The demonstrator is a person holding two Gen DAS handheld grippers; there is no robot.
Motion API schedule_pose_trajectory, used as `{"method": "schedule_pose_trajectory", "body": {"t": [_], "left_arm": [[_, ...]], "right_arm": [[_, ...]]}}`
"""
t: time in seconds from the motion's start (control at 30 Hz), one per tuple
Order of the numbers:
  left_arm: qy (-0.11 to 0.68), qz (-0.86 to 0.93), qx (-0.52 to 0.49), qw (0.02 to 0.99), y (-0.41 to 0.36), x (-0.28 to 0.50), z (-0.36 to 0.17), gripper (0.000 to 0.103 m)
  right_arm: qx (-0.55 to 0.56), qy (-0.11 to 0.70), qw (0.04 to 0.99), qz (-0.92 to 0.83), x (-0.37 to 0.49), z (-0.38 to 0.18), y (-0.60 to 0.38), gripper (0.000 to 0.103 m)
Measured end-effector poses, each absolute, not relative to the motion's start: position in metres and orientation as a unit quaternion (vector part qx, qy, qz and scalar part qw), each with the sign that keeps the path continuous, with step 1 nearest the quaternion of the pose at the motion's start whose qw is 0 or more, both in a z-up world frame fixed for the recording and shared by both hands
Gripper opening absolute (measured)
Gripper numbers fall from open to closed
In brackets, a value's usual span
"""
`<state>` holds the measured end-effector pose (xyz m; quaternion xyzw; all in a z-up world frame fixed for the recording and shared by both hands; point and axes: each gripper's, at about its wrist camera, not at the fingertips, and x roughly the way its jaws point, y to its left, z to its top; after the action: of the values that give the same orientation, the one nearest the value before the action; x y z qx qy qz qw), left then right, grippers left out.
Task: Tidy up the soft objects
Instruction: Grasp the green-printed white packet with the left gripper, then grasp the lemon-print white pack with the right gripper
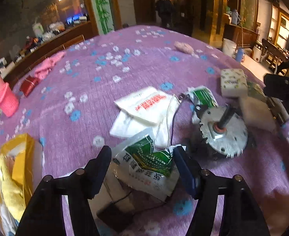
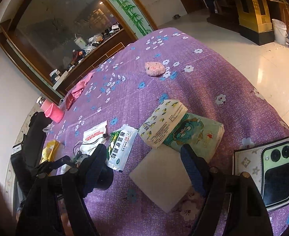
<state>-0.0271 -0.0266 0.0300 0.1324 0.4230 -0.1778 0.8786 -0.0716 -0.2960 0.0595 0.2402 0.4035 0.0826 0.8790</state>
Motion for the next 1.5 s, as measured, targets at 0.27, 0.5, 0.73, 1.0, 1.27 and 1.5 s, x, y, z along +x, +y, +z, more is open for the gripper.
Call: {"method": "schedule_pose_trajectory", "body": {"t": [0.27,0.5,0.73,1.0,1.27,1.5], "left_arm": [[0.42,-0.225,0.138,0.868,-0.03,-0.036,0.032,0.034],[0.407,-0.236,0.082,0.879,-0.008,-0.052,0.054,0.034],[0.37,-0.22,0.022,0.902,0.034,-0.08,0.094,0.034],[0.329,-0.225,-0.023,0.917,0.067,-0.12,0.118,0.034],[0.316,-0.218,-0.036,0.923,0.088,-0.134,0.12,0.034],[0.322,-0.216,-0.042,0.921,0.093,-0.137,0.114,0.034]], "right_arm": [[0.245,0.407,0.876,0.081,-0.074,0.055,-0.297,0.077],[0.239,0.407,0.878,0.081,-0.082,0.057,-0.297,0.077],[0.237,0.409,0.877,0.083,-0.087,0.057,-0.296,0.077],[0.244,0.413,0.875,0.069,-0.087,0.061,-0.303,0.077],[0.211,0.422,0.88,0.046,-0.057,0.064,-0.293,0.077],[0.18,0.464,0.867,0.018,-0.007,0.041,-0.276,0.077]]}}
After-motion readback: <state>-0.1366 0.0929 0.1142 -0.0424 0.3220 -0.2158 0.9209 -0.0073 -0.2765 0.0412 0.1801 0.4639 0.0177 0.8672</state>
